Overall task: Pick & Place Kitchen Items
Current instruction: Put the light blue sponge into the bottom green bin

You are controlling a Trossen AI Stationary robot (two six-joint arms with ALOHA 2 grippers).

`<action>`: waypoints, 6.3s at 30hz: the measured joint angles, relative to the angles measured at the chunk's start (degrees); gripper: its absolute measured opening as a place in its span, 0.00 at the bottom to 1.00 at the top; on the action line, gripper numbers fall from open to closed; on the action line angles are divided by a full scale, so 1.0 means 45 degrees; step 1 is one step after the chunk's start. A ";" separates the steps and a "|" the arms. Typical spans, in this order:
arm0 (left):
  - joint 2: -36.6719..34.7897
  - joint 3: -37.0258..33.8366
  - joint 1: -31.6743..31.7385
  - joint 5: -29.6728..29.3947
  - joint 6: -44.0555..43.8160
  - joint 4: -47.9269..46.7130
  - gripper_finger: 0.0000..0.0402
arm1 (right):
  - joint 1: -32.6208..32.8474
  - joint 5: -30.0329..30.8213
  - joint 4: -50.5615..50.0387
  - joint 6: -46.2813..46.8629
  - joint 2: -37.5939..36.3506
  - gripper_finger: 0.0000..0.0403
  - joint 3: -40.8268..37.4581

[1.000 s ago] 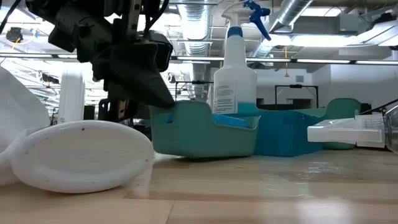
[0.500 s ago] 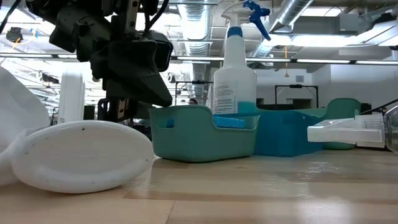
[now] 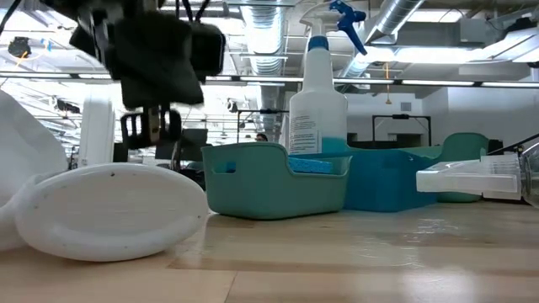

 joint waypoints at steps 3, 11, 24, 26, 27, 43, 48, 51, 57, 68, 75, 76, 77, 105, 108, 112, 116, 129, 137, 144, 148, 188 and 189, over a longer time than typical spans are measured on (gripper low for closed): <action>-0.0847 -0.0004 0.0000 -0.0027 0.0640 -0.0946 0.00 | 0.0000 0.0000 0.0000 0.0000 0.0000 0.31 0.0000; -0.3874 -0.0004 0.0300 -0.1788 0.2765 -0.3949 0.01 | 0.0000 0.0010 -0.0010 0.0005 0.0000 0.31 0.0000; -0.8861 -0.0004 0.0432 -0.6367 0.3587 -0.6712 0.00 | -0.0261 0.0041 -0.0345 0.0539 0.0000 0.31 -0.0005; -0.9312 -0.0004 0.0432 -0.7058 0.3585 -0.7004 0.00 | -0.0366 0.0043 -0.0345 0.0573 0.0000 0.31 -0.0005; -0.9463 -0.0004 0.0432 -0.7420 0.3585 -0.7012 0.00 | -0.0395 0.0043 -0.0340 0.0578 0.0000 0.31 -0.0005; -0.7780 -0.0009 0.2366 -0.9248 0.2204 -0.5815 0.03 | -0.0699 0.0034 -0.0808 0.1697 0.0000 0.31 -0.0005; -0.5948 -0.0008 0.4554 -0.8629 0.1378 -0.3450 0.09 | -0.0724 0.0034 -0.1069 0.2292 0.0000 0.31 -0.0005; -0.4793 -0.0004 0.6088 -0.6895 0.0717 -0.2268 0.14 | -0.0862 0.0016 -0.1059 0.2525 -0.0003 0.31 -0.0005; -0.2588 -0.0009 0.8225 -0.3864 -0.0026 0.0558 0.25 | -0.0869 0.0005 -0.0957 0.2744 0.0000 0.31 -0.0005; 0.0607 0.2024 0.9258 -0.3442 -0.0271 0.2568 0.29 | -0.1057 0.0005 -0.0757 0.2905 0.0000 0.31 -0.0005; 0.2281 0.4288 0.9538 -0.4114 0.0356 0.1211 0.30 | -0.1200 0.0000 -0.0598 0.2900 0.0000 0.31 -0.0005; 0.2502 0.4468 0.9651 -0.4296 0.0147 0.0872 0.30 | -0.1200 -0.0009 -0.0564 0.2895 0.0000 0.31 -0.0005; 0.2757 0.4681 0.9756 -0.4399 -0.0168 0.0636 0.31 | -0.1196 -0.0021 -0.0550 0.2895 0.0000 0.31 -0.0005; 0.4950 0.7022 0.9749 -0.5718 -0.2408 -0.3003 0.48 | -0.1190 -0.0670 -0.0672 0.2623 0.0000 0.31 -0.0005; 0.4983 0.7844 0.9627 -0.6399 -0.1502 -0.4323 0.48 | -0.1190 -0.0670 -0.0673 0.2455 0.0000 0.31 -0.0005; 0.5240 0.8172 0.9573 -0.6802 -0.1856 -0.5024 0.48 | -0.1190 -0.0675 -0.0709 0.2424 0.0000 0.31 -0.0005; 0.5617 0.8193 0.9564 -0.6856 -0.2783 -0.5335 0.48 | -0.1175 -0.0691 -0.0718 0.2400 0.0000 0.31 -0.0005; 0.5979 0.8398 0.9272 -0.6427 -0.5024 -0.5313 0.48 | -0.1170 -0.1361 -0.0838 0.2288 0.0000 0.31 -0.0005; 0.6203 0.8548 0.8938 -0.7441 -0.2597 -0.5022 0.46 | -0.1166 -0.1391 -0.1071 0.2224 0.0000 0.31 -0.0005; 0.5999 0.8962 0.9079 -0.7929 0.2586 -0.4367 0.42 | -0.1166 -0.2025 -0.1069 0.1991 -0.0034 0.31 -0.0005; 0.6167 0.9572 0.9303 -0.7662 0.3481 -0.5457 0.38 | -0.1166 -0.2074 -0.1069 0.1985 -0.0044 0.31 -0.0005; 0.9630 1.7554 1.0461 -0.3110 0.7160 -1.3411 0.00 | -0.1180 -0.3232 -0.0827 0.1996 -0.0217 0.31 -0.0005; 0.9571 1.7554 1.0515 -0.3063 0.7205 -1.3362 0.00 | -0.1180 -0.3230 -0.0842 0.1996 -0.0250 0.31 -0.0005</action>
